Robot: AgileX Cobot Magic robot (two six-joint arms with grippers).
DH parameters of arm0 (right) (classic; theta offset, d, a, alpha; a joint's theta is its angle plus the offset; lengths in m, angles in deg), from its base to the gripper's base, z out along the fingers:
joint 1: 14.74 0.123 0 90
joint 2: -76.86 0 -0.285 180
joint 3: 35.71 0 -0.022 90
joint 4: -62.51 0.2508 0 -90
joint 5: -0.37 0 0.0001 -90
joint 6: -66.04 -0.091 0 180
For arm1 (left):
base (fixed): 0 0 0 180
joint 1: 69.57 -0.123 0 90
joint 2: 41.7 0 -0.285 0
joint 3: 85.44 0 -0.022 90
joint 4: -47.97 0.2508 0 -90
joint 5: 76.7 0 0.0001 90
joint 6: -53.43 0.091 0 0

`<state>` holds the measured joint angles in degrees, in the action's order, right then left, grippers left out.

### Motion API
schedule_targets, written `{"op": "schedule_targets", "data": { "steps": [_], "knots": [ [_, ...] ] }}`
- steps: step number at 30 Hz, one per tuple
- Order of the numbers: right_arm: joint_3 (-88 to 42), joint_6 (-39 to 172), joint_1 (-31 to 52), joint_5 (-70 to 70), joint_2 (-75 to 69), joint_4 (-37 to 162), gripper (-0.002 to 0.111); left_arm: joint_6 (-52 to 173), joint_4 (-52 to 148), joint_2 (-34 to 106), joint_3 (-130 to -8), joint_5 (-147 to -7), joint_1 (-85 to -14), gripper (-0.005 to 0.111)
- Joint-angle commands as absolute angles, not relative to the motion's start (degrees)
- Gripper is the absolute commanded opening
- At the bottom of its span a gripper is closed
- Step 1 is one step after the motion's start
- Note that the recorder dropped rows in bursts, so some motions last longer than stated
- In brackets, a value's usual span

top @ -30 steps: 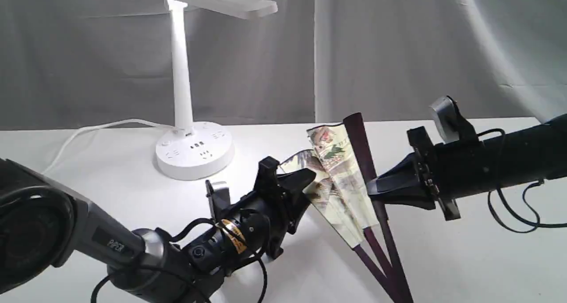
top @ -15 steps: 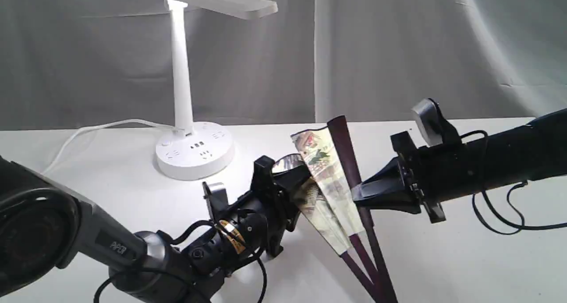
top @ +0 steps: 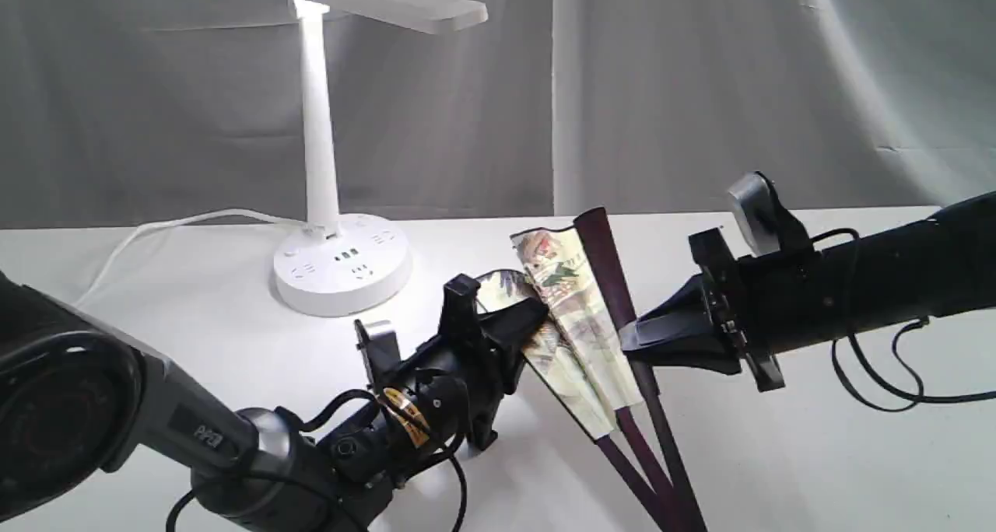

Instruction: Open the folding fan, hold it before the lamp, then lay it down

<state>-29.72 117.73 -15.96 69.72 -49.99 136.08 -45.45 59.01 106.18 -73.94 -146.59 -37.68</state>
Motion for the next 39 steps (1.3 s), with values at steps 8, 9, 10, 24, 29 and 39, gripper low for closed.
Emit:
{"op": "schedule_targets", "data": {
  "steps": [8, 9, 10, 24, 29, 39],
  "knots": [
    [-29.53, 118.55, -16.0, 70.34, -49.15, 137.37, 0.011, -46.25, 60.68, 106.35, -73.9, -146.66, -37.72, 0.0],
    [-29.53, 118.55, -16.0, 70.34, -49.15, 137.56, 0.014, -47.53, 60.68, 106.35, -73.9, -146.66, -37.72, 0.0],
    [-29.53, 118.55, -16.0, 70.34, -49.15, 138.05, 0.021, -49.22, 60.8, 106.35, -73.9, -146.66, -37.72, 0.0],
    [-29.63, 118.69, -15.88, 64.92, -49.35, 147.87, 0.044, -53.31, 70.05, 106.35, -73.9, -146.66, -39.07, 0.0],
    [-29.63, 118.54, -15.88, 60.14, -49.35, 148.04, 0.044, -54.24, 70.81, 106.18, -73.9, -146.66, -39.07, 0.0],
    [-29.63, 118.54, -12.67, 58.51, -49.35, 149.0, 0.044, -54.48, 75.62, 105.72, -73.9, -146.66, -39.67, 0.0]
  ]
}}
